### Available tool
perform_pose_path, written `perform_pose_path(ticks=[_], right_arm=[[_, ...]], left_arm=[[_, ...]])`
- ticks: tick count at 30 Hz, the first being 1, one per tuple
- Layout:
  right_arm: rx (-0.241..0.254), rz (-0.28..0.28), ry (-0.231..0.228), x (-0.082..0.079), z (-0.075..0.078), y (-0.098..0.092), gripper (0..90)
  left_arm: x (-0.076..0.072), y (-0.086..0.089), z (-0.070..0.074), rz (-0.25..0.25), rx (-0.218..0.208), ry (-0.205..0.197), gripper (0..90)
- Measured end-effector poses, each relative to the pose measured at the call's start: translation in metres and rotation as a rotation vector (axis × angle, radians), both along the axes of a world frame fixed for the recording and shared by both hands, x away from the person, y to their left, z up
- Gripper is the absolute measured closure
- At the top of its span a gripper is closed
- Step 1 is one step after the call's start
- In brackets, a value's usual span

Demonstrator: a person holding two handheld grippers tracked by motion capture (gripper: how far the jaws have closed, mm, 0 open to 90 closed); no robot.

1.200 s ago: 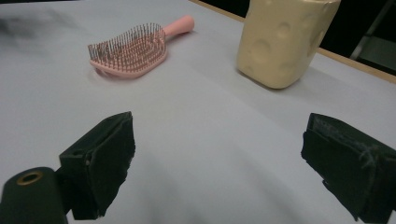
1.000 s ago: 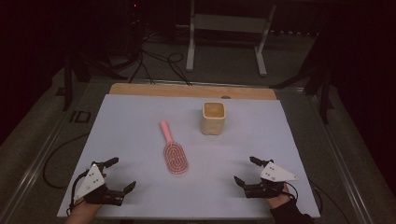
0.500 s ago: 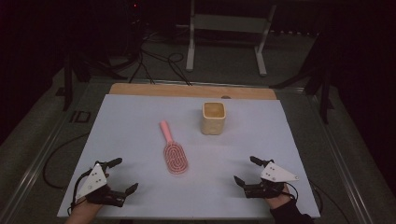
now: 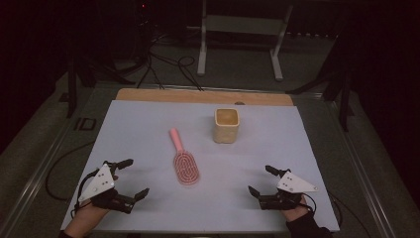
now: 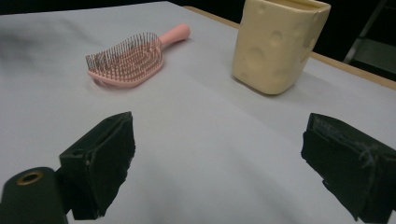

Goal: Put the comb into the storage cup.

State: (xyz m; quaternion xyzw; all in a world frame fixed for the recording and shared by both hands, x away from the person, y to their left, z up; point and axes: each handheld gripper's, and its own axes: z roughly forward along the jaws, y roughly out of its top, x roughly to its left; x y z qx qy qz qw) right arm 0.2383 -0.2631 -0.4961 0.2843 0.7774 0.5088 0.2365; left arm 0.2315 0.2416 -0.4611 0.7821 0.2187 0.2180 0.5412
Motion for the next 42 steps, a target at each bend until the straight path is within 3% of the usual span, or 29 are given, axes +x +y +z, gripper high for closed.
perform_pose_path(ticks=[11,17,20,26,31,34,37,42], right_arm=[[0.008,0.002,-0.004,0.0,0.001,0.0,9.4],[0.012,0.005,-0.004,0.0,0.002,0.0,9.4],[0.018,0.004,-0.007,0.0,0.002,0.0,9.4],[0.023,0.006,-0.009,0.001,0.002,-0.001,9.4],[0.021,0.008,-0.012,0.0,0.003,0.0,9.4],[0.023,0.008,-0.008,0.0,0.002,0.0,9.4],[0.027,0.006,-0.008,0.0,0.003,0.0,9.4],[0.024,0.007,-0.009,0.0,0.003,0.0,9.4]], left_arm=[[0.016,-0.011,0.037,-0.026,0.036,0.013,0.0],[0.031,-0.02,0.048,-0.04,0.045,0.027,0.0],[0.041,-0.023,0.052,-0.045,0.029,0.048,0.0],[0.059,-0.032,0.057,-0.035,0.027,0.072,0.0],[0.072,-0.04,0.059,-0.025,0.05,0.088,0.0],[0.08,-0.045,0.058,-0.025,0.057,0.118,0.0],[0.089,-0.05,0.056,-0.023,0.088,0.178,0.0],[0.097,-0.059,0.049,-0.009,0.111,0.187,0.0]])
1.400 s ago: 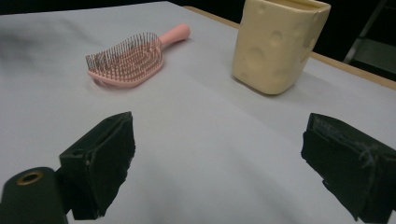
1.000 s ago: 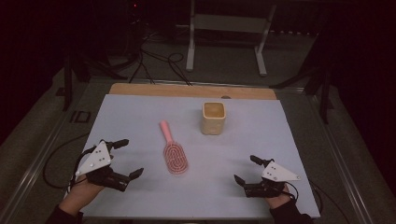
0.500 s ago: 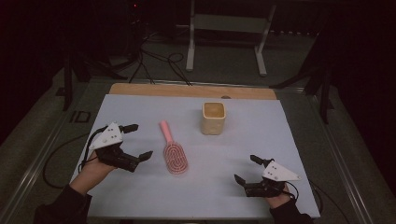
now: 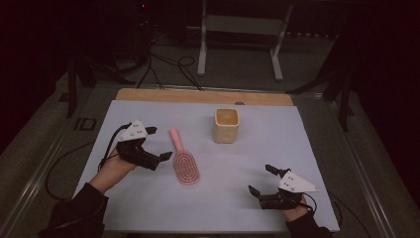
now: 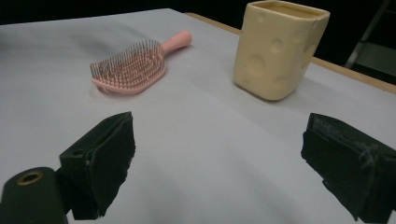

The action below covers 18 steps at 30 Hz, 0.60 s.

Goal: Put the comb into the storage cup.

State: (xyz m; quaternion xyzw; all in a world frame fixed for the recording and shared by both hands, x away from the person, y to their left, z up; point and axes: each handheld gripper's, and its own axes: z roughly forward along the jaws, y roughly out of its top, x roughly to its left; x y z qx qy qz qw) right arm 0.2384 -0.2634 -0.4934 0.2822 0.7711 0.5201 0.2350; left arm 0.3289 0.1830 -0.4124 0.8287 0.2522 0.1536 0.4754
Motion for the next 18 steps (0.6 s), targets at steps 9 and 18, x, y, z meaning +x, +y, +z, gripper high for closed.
perform_pose_path(ticks=[9,18], right_arm=[[0.003,0.004,0.003,0.0,0.0,0.0,9.4],[0.007,0.008,0.004,0.0,0.0,0.0,9.4]], left_arm=[[0.023,-0.017,-0.007,-0.015,0.022,0.013,0.5],[0.046,-0.033,-0.012,-0.006,0.035,0.001,8.4]])
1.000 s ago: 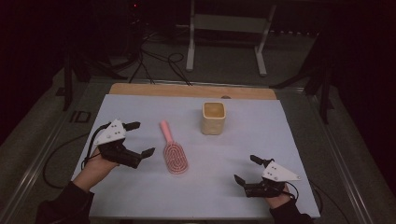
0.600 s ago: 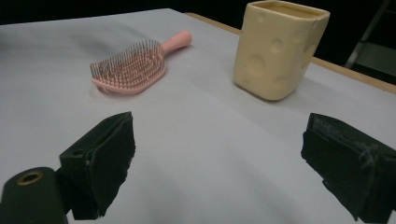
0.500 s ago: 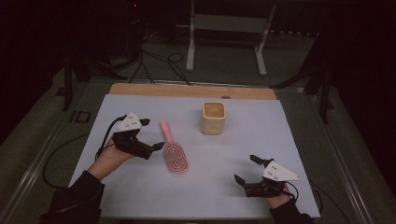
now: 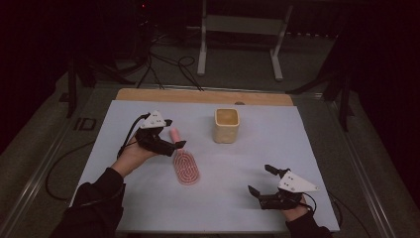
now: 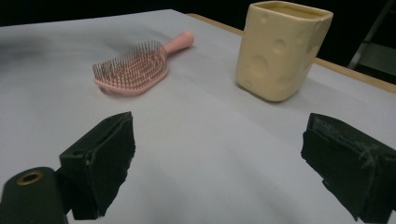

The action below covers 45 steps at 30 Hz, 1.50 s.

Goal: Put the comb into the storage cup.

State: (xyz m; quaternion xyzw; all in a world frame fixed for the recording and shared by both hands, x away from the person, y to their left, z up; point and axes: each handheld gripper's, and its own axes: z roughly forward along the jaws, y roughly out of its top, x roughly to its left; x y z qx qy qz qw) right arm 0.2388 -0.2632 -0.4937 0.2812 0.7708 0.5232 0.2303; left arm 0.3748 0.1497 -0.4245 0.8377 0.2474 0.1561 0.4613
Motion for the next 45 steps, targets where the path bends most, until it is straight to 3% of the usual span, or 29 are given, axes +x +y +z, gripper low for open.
perform_pose_path(ticks=[4,7,10,13,18,26,27,28,34,45], right_arm=[[-0.002,0.004,-0.001,0.0,0.0,0.0,9.4],[0.002,0.004,-0.001,0.0,0.0,0.0,9.4],[0.002,0.005,-0.001,0.0,0.0,0.0,9.4],[0.006,0.006,0.001,0.001,0.0,0.0,9.4],[0.006,0.009,0.001,0.001,0.0,0.0,9.4],[0.005,0.012,0.006,0.001,-0.001,0.0,9.4],[0.004,0.013,0.006,0.001,-0.001,0.0,9.4],[0.003,0.015,0.004,0.001,-0.001,0.001,9.4],[0.0,0.018,0.001,0.001,-0.001,0.001,9.4],[0.002,0.023,0.001,0.001,-0.001,0.002,9.4]], left_arm=[[0.011,-0.004,-0.003,0.014,0.006,-0.004,15.2],[0.017,-0.007,-0.007,0.025,0.017,-0.003,15.3],[0.021,-0.01,-0.01,0.061,0.04,-0.038,16.4],[0.025,-0.011,-0.013,0.057,0.034,-0.032,24.0],[0.037,-0.011,-0.021,0.078,0.059,0.003,27.7],[0.051,-0.012,-0.033,0.094,0.076,0.05,43.3],[0.055,-0.014,-0.037,0.099,0.095,0.058,43.3],[0.055,-0.014,-0.037,0.099,0.095,0.058,48.8],[0.061,-0.019,-0.048,0.134,0.135,0.04,60.3],[0.073,-0.023,-0.062,0.137,0.148,0.099,84.5]])
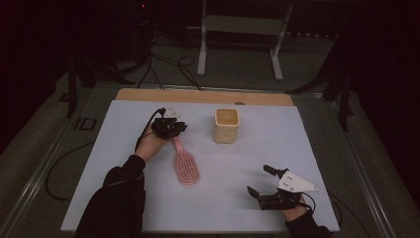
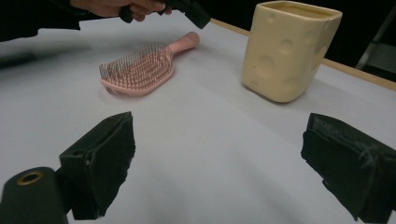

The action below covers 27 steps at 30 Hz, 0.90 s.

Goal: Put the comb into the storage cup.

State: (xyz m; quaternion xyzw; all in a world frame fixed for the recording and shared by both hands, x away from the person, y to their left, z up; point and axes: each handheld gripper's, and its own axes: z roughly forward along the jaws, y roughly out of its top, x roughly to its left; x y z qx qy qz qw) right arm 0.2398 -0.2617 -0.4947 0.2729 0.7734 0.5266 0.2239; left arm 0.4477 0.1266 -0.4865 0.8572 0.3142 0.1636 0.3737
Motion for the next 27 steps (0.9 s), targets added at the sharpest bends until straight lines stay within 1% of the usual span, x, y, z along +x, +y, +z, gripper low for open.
perform_pose_path(ticks=[2,4,5,7,9,10,11,13,16,17,18,19,21,23,25,27], right_arm=[[0.002,0.0,0.002,0.0,0.0,0.0,9.4],[0.001,0.001,0.005,0.0,-0.001,0.0,9.4],[-0.001,0.001,0.004,0.0,-0.001,0.001,9.4],[0.001,0.003,0.003,0.0,0.0,0.001,9.4],[0.001,0.004,0.004,0.0,0.0,0.001,9.4],[0.002,0.004,0.003,0.0,0.0,0.001,9.4],[0.002,0.004,0.003,0.0,0.0,0.001,9.4],[0.001,0.004,0.004,0.0,0.0,0.001,9.4],[0.0,0.004,0.005,0.0,0.0,0.001,9.4],[-0.002,0.003,0.006,0.0,0.0,0.001,9.4],[0.001,0.003,0.006,0.001,0.0,0.001,9.4],[-0.001,0.003,0.005,0.001,0.0,0.001,9.4],[-0.005,0.004,0.006,0.0,0.0,0.001,9.4],[-0.001,0.004,0.004,0.0,0.0,0.002,9.4],[0.004,0.007,0.0,0.0,0.001,0.001,9.4],[0.0,0.006,-0.001,-0.001,0.001,0.002,9.4]], left_arm=[[0.002,0.0,-0.003,-0.009,-0.002,0.014,88.3],[0.003,-0.001,-0.007,-0.012,0.002,0.031,89.3],[0.004,-0.002,-0.009,-0.018,0.011,0.04,89.5],[0.005,-0.003,-0.012,-0.015,0.023,0.045,89.6],[0.006,-0.003,-0.015,-0.003,0.025,0.053,89.7],[0.007,-0.004,-0.018,-0.005,0.042,0.066,89.7],[0.007,-0.004,-0.018,-0.005,0.042,0.066,89.7],[0.008,-0.003,-0.021,-0.004,0.061,0.078,89.7],[0.008,-0.001,-0.022,0.002,0.068,0.091,89.7],[0.008,0.0,-0.022,0.005,0.078,0.09,89.8],[0.008,0.001,-0.021,0.004,0.079,0.094,89.8],[0.007,0.002,-0.021,0.004,0.081,0.09,89.8],[0.005,0.002,-0.021,-0.001,0.099,0.084,89.8],[0.004,0.003,-0.021,-0.004,0.103,0.086,89.8],[0.003,0.005,-0.02,-0.001,0.122,0.081,89.8],[0.001,0.007,-0.02,-0.002,0.134,0.085,89.8]])
